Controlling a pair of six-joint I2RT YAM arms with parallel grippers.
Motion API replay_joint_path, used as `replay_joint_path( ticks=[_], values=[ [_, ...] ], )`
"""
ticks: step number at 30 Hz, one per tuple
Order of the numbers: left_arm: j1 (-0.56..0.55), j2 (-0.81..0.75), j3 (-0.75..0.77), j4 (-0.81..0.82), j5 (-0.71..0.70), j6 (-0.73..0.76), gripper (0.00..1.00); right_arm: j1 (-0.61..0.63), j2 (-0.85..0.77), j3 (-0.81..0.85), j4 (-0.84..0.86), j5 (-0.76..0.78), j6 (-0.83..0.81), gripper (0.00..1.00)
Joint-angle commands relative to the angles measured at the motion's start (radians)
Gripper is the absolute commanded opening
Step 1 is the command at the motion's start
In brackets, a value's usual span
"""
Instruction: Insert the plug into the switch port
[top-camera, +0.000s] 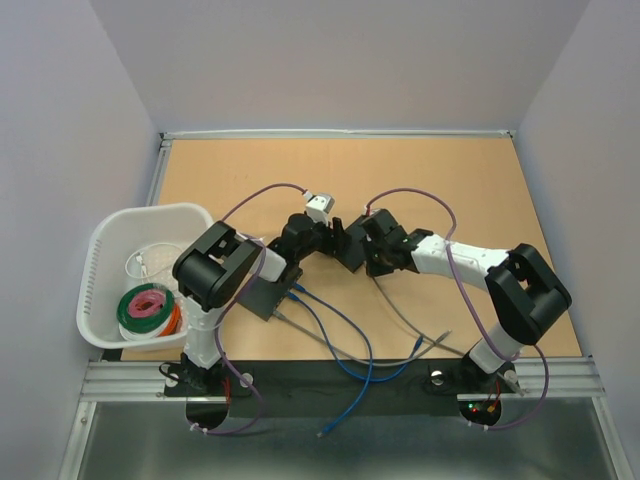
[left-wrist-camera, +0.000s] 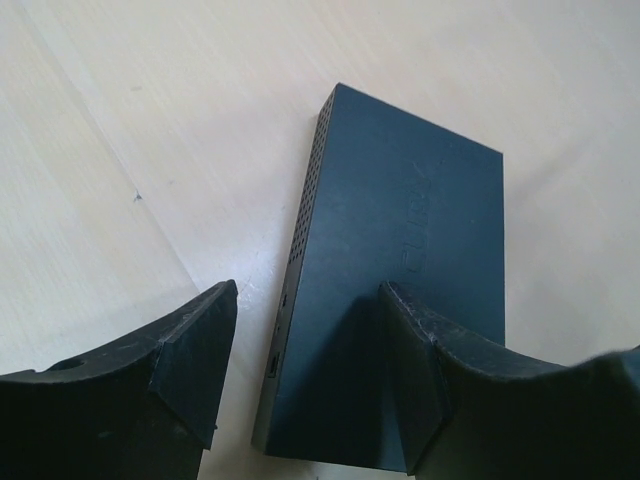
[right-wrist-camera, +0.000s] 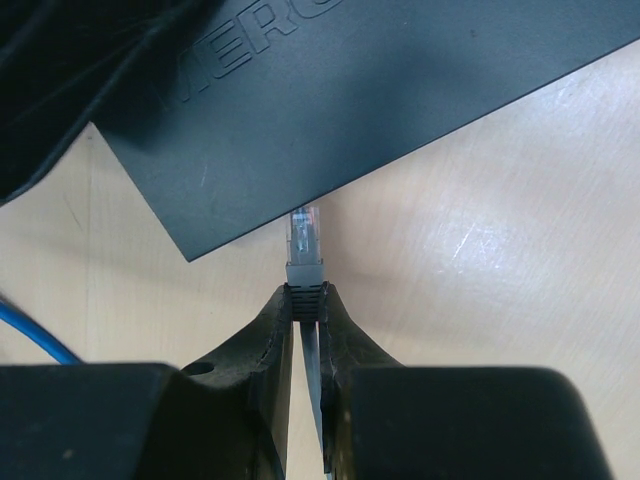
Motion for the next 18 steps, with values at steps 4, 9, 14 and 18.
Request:
replay_joint_path(
  ticks=[4,9,14,18],
  values=[
    [-0.006,0.025,0.046,0.005,0.044,0.026,0.68,0.026,-0.001,0.067,0.046,-0.014,-0.008,0.00],
    [-0.009,0.034,0.053,0.004,0.061,0.029,0.67,0.034,-0.001,0.064,0.048,0.003,-0.009,0.00],
    [-0.012,0.046,0.061,0.004,0.092,0.039,0.67,0.036,-0.001,0.047,0.063,0.014,-0.035,0.00],
    [-0.012,0.054,0.064,-0.001,0.096,0.040,0.67,0.034,0.009,0.035,0.068,0.029,-0.048,0.00]
  ],
)
